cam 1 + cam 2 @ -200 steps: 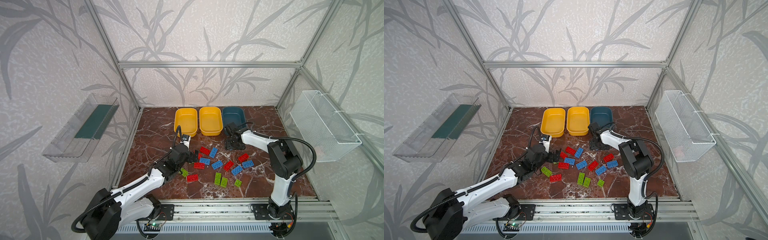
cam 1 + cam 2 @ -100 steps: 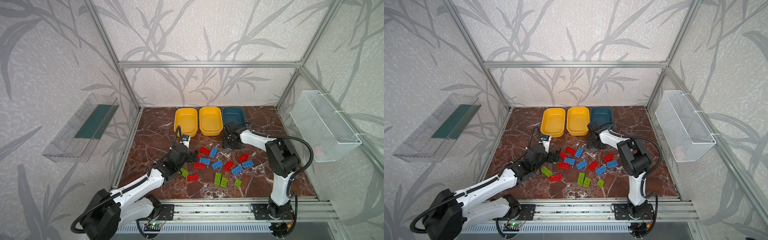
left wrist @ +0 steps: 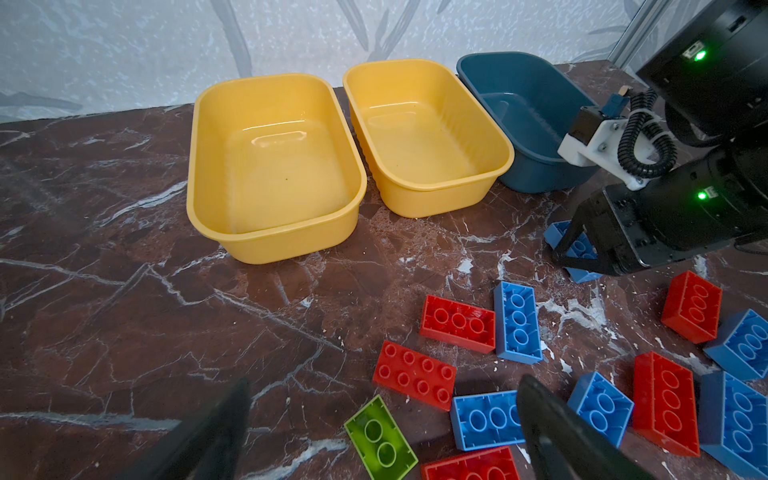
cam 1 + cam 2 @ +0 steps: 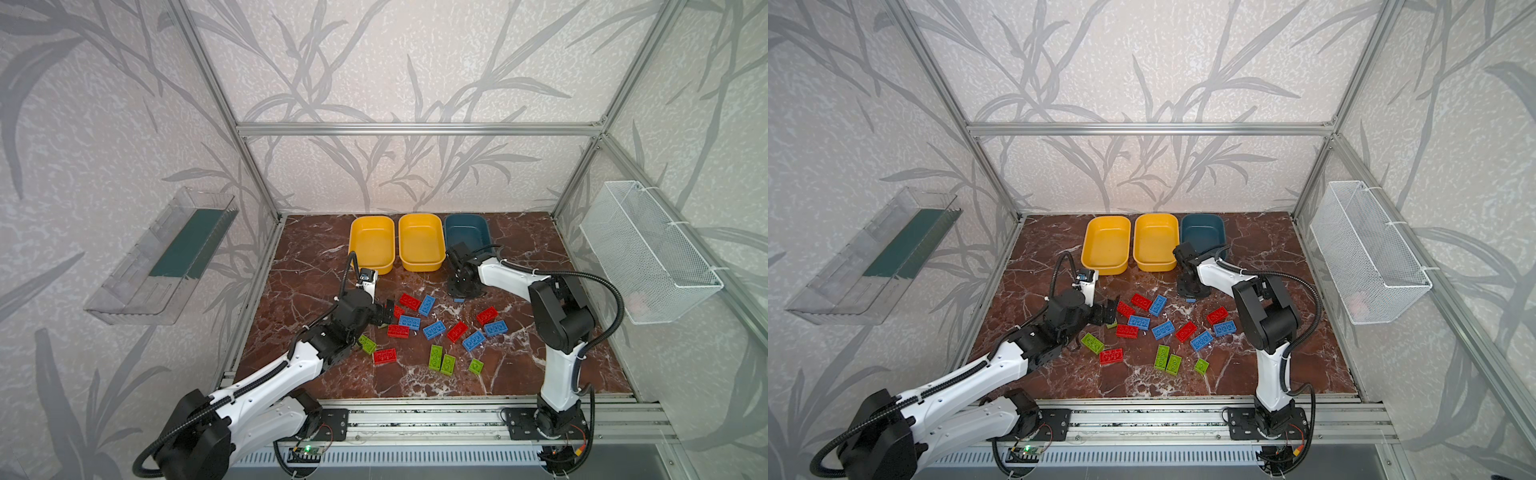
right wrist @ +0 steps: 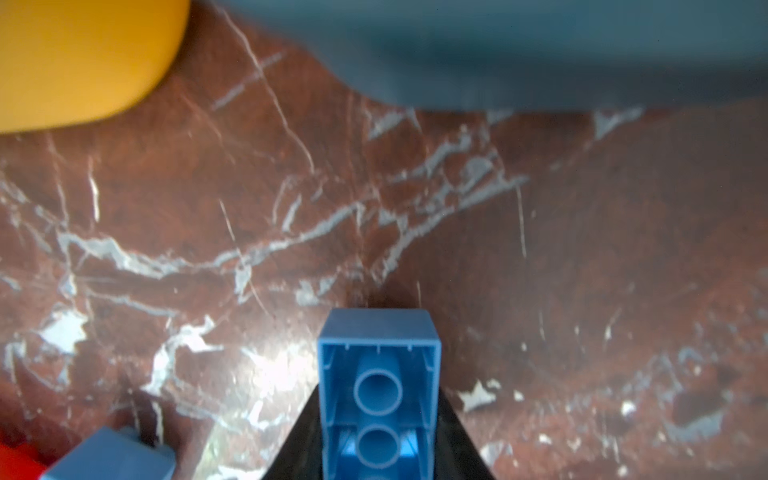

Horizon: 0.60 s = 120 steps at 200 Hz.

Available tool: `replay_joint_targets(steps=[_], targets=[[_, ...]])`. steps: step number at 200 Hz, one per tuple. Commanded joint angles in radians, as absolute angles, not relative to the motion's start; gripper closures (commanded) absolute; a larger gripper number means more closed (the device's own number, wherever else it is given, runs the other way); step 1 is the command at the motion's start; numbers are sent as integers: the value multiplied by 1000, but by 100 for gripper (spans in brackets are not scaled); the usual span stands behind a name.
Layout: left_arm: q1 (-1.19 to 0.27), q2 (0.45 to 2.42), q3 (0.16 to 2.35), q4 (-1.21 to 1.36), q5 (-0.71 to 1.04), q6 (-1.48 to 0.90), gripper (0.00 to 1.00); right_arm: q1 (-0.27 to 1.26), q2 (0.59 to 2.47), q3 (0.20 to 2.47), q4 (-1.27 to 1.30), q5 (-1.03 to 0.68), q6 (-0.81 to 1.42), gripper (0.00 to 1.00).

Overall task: Sort the legos into containers by color
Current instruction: 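Reach the right gripper to a blue brick and grasp it, then carry the blue brick into the middle yellow tub and release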

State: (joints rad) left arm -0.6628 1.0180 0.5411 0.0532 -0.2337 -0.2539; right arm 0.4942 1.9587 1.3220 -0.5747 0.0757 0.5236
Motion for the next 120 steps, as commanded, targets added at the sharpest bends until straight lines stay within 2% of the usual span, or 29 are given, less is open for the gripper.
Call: replay_joint_targets(steps=[1,53,120], targets=[[-666,994,545,25,-233,-249,1,530,1864,1336,-656,70,504,76],[-666,991,564,14,-198,-269,1,548,1872,1530,-655,2,459,75],[-666,1098,655,8,-155,-270,1,548,2217,1972,-664,3,384,72]])
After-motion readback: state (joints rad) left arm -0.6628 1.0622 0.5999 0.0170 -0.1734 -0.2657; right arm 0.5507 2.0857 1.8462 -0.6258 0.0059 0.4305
